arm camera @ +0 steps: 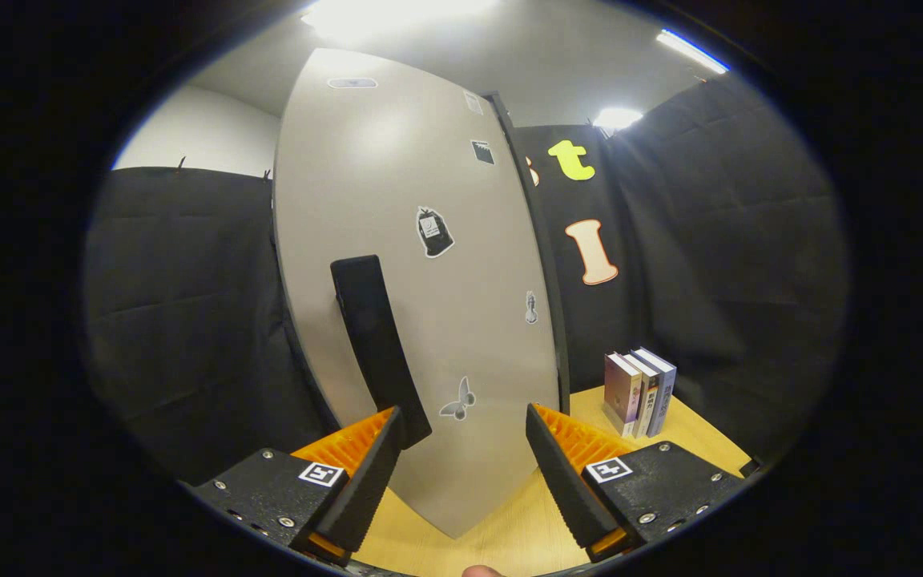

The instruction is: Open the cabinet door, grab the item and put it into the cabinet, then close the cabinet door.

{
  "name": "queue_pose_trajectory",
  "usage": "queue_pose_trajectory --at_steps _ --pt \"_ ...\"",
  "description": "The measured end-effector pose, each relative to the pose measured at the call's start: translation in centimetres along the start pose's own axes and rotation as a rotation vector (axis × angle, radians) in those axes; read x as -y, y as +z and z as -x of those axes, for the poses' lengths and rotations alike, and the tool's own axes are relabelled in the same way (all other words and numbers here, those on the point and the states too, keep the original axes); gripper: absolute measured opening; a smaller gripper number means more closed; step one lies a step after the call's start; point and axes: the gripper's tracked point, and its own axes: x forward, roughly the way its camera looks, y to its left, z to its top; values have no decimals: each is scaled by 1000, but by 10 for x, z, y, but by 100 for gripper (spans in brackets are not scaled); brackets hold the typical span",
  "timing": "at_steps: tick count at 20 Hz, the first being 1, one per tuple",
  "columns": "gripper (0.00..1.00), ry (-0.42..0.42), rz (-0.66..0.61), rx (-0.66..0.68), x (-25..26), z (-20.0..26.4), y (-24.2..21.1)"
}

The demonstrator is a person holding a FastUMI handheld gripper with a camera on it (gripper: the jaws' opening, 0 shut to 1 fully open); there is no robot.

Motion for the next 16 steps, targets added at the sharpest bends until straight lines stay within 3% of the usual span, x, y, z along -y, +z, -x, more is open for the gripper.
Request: queue_pose_trajectory --at_steps 16 --pt "94 78 39 -13 -37 -29 -7"
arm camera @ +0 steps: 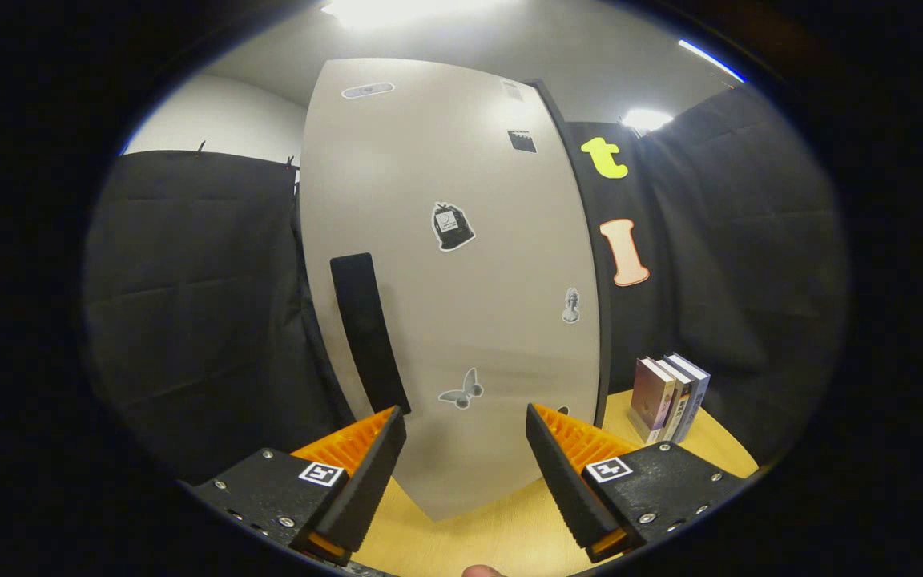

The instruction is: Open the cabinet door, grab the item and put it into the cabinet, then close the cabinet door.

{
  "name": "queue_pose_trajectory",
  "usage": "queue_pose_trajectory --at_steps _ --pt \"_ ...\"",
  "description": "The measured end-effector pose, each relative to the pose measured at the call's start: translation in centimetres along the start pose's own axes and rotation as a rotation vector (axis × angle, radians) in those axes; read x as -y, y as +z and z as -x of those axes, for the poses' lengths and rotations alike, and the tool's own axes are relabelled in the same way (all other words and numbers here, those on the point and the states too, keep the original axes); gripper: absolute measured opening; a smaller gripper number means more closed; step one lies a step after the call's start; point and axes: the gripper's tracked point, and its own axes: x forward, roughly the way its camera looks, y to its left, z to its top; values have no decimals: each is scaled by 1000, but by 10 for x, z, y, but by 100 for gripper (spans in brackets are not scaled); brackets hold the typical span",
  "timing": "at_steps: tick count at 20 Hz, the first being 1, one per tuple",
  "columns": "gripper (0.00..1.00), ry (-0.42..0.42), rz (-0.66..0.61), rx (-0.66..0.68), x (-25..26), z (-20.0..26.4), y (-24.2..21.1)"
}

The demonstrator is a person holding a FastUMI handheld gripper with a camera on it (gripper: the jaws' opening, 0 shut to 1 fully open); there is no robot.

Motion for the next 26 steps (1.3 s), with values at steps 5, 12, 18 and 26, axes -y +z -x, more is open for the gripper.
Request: queue_pose_trajectory --at_steps 5,12,18,26 --pt "94 -10 1 -6 -9 -9 4" --pt "94 -32 -16 1 -8 -11 5" --pt "94 -35 -14 -2 -7 -12 5" --pt "94 -36 -8 -3 -8 -13 5"
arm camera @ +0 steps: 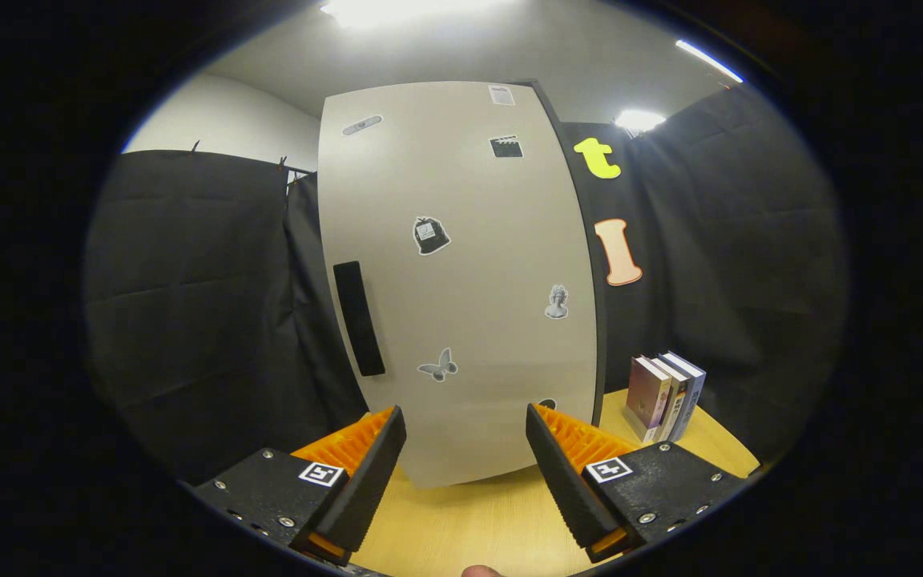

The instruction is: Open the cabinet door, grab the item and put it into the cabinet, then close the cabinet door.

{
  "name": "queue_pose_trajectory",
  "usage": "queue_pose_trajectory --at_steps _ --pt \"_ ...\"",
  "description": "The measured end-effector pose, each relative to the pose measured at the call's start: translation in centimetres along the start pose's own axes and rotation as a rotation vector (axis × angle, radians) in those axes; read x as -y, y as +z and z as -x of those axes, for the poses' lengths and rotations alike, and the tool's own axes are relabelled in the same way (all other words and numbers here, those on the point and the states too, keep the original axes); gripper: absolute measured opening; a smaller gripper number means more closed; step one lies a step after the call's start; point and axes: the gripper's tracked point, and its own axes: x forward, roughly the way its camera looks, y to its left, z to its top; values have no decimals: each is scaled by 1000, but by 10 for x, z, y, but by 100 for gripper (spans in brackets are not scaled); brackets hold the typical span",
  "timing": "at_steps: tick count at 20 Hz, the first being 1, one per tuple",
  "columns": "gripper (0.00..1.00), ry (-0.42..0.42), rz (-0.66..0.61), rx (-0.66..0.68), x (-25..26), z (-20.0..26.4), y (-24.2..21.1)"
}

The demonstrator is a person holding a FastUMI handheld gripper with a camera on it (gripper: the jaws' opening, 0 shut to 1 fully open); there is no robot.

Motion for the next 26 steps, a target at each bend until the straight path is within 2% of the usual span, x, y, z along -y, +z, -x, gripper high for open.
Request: queue_pose_trajectory --at_steps 26 --pt "94 -6 10 28 -2 3 5"
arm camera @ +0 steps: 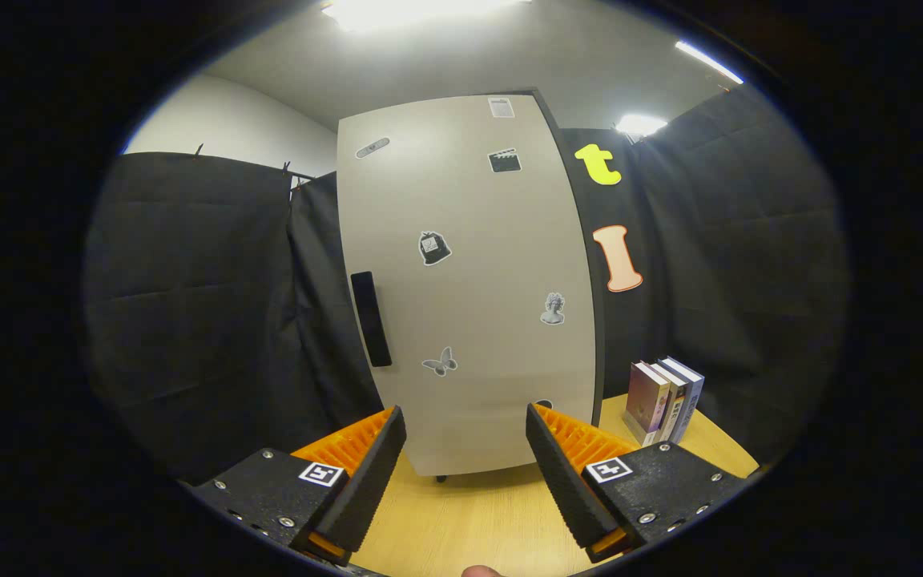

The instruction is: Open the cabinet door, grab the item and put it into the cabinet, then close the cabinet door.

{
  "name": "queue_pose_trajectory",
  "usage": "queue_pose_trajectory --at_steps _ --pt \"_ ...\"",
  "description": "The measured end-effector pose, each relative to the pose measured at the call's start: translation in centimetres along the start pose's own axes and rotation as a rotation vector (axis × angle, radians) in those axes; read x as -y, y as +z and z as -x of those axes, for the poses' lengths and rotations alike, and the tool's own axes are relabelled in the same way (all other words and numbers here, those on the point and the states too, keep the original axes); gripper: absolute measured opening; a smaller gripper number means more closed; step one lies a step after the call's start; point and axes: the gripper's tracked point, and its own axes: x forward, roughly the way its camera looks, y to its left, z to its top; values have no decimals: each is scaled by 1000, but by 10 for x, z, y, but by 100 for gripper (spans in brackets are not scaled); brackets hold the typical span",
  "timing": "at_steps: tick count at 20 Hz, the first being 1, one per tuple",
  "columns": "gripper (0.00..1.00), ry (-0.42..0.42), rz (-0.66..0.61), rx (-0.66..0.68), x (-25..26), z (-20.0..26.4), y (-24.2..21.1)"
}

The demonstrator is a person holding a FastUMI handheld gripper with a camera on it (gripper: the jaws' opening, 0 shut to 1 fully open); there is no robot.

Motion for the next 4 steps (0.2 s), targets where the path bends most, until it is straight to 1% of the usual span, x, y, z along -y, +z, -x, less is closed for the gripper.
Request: queue_pose_trajectory --at_steps 4 --pt "94 -9 46 24 -3 2 5"
